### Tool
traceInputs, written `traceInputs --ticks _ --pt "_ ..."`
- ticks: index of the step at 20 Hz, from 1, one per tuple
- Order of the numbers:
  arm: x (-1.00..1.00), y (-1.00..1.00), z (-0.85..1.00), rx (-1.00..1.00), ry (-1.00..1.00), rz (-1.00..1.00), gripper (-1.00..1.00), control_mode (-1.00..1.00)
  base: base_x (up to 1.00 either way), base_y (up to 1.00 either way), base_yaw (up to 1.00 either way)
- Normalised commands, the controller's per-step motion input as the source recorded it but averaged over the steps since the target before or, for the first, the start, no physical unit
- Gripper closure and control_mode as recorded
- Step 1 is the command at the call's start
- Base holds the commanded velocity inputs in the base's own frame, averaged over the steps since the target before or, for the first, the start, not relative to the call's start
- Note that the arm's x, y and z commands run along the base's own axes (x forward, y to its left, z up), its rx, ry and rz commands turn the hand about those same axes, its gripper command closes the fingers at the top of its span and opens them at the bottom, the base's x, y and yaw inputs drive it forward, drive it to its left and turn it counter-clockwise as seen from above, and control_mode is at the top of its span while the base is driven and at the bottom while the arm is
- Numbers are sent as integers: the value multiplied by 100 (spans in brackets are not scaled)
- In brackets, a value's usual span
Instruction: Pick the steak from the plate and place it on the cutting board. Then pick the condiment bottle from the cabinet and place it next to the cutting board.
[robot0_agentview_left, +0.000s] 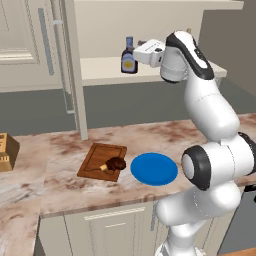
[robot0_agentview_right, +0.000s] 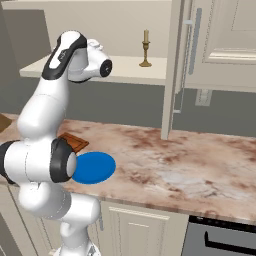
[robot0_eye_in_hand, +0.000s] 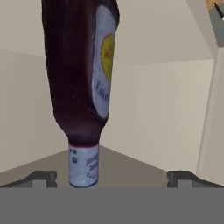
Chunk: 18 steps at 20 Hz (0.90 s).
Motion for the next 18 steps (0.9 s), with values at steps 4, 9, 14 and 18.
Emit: traceInputs --ticks 4,9,14,18 --pt "20 3 0 0 0 0 -100 -100 0 0 0" --pt "16 7 0 0 0 0 -100 -100 0 0 0" --pt "15 10 0 0 0 0 -100 -100 0 0 0" --pt "15 10 0 0 0 0 -100 -100 0 0 0"
